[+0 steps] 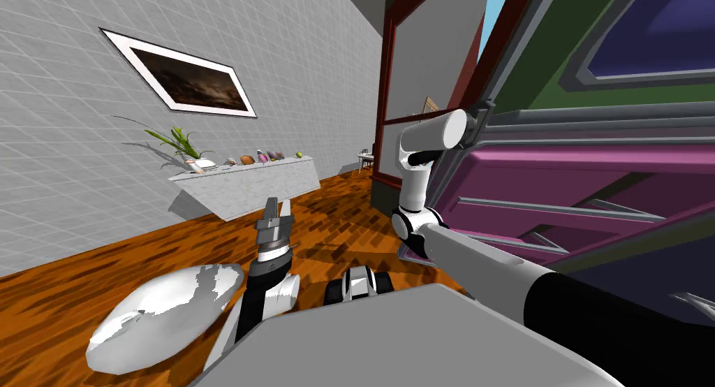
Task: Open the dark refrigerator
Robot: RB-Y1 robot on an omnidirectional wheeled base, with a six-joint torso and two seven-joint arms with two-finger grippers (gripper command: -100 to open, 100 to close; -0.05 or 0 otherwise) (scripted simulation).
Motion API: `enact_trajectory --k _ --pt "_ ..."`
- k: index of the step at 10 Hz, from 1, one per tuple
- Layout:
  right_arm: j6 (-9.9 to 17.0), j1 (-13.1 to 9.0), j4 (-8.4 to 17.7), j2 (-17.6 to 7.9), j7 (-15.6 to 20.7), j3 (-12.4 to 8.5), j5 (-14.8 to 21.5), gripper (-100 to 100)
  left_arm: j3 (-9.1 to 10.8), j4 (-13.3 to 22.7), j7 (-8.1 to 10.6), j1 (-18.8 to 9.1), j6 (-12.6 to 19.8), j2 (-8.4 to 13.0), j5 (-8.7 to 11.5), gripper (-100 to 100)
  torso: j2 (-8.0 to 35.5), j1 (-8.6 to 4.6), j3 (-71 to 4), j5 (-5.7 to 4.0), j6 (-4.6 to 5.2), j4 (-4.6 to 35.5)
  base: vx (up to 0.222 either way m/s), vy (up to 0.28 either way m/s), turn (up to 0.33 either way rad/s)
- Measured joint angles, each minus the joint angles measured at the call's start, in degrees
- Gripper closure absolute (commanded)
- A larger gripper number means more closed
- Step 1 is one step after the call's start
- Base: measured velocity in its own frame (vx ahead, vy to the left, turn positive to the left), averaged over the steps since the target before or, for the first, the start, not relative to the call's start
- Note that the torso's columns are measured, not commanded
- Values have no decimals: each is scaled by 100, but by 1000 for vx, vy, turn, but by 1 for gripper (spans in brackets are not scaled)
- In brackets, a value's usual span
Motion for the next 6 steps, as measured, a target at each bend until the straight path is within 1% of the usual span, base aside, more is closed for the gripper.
enact_trajectory --k 1,2,3,4,5,6 --pt "31 55 43 -79 -80 -84 88 100 0 0 0 1 0 0 0 0 7 5 7 -4 10 0 56 -34 332" --pt "49 68 145 -209 -139 -217 236 100 0 0 0 0 0 0 0 0 12 0 10 -4 5 3 79 -42 461" --pt "65 76 343 -377 -267 -375 421 100 0 0 0 0 0 0 0 0 2 7 1 3 -5 0 65 -47 229" --pt "88 97 407 -469 -326 -484 498 100 1 0 0 1 0 0 0 0 4 15 3 7 5 2 59 -59 391" --pt "89 149 452 -571 -371 -600 676 -100 1 0 0 0 0 0 0 0 8 27 5 15 -11 3 36 -30 112" --pt "51 26 499 -598 -299 -596 712 -100 1 0 0 2 0 0 0 0 16 60 4 40 -5 15 17 22 -55"
